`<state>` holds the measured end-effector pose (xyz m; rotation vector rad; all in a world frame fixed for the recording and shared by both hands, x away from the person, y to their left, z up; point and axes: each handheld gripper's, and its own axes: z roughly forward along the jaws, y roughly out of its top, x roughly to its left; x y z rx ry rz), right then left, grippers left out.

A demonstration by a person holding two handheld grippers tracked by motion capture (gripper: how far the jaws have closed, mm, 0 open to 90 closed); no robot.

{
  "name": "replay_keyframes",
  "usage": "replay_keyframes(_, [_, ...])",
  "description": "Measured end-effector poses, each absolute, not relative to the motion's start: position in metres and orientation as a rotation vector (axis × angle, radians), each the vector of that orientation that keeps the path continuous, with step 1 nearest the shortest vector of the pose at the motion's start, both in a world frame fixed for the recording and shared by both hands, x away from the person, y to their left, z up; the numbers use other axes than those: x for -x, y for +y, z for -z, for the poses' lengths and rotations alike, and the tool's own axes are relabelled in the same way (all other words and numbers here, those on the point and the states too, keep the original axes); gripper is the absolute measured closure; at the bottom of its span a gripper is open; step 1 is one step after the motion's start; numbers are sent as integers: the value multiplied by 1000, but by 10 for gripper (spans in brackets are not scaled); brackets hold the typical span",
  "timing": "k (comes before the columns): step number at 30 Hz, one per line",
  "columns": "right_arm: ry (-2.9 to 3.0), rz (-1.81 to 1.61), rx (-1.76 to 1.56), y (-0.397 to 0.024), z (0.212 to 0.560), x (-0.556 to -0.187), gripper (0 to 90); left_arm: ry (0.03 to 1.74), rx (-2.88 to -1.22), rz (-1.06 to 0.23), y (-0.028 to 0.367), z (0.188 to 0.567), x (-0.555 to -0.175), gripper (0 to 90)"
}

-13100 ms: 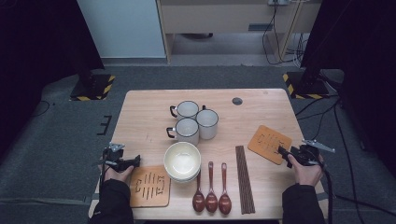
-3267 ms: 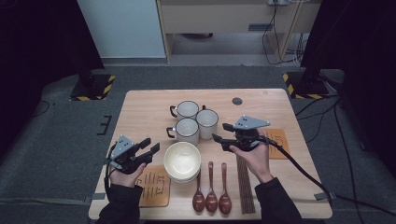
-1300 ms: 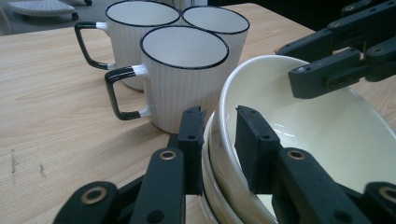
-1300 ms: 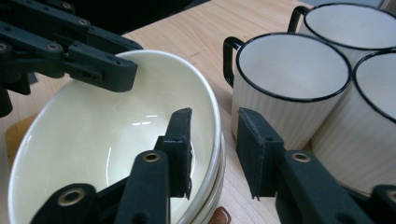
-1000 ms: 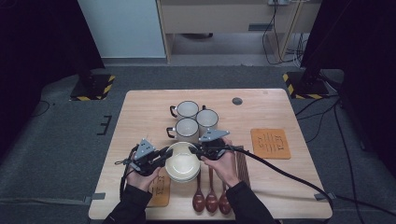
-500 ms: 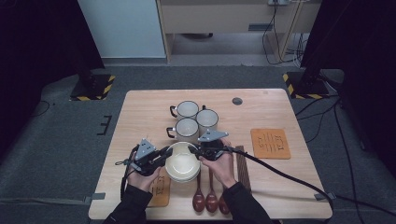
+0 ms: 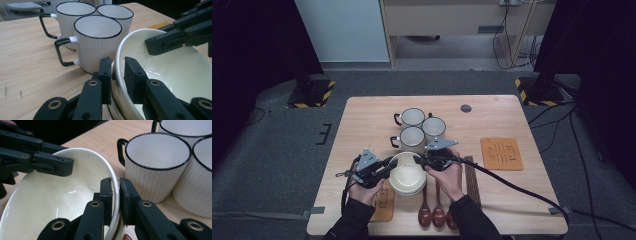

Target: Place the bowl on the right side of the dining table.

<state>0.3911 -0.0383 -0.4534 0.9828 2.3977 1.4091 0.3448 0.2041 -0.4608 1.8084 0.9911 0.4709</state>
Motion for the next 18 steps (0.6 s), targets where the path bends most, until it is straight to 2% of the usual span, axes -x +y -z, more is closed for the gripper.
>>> replay_keyframes(10, [2366,-1411,-904,-38,438,-384,817,996,-1787,-453,199,458,-343,726])
replay_keyframes(18, [2355,-1393,-867,-35,433,-377,815,1003,-1802,-506,195,454,-341,805])
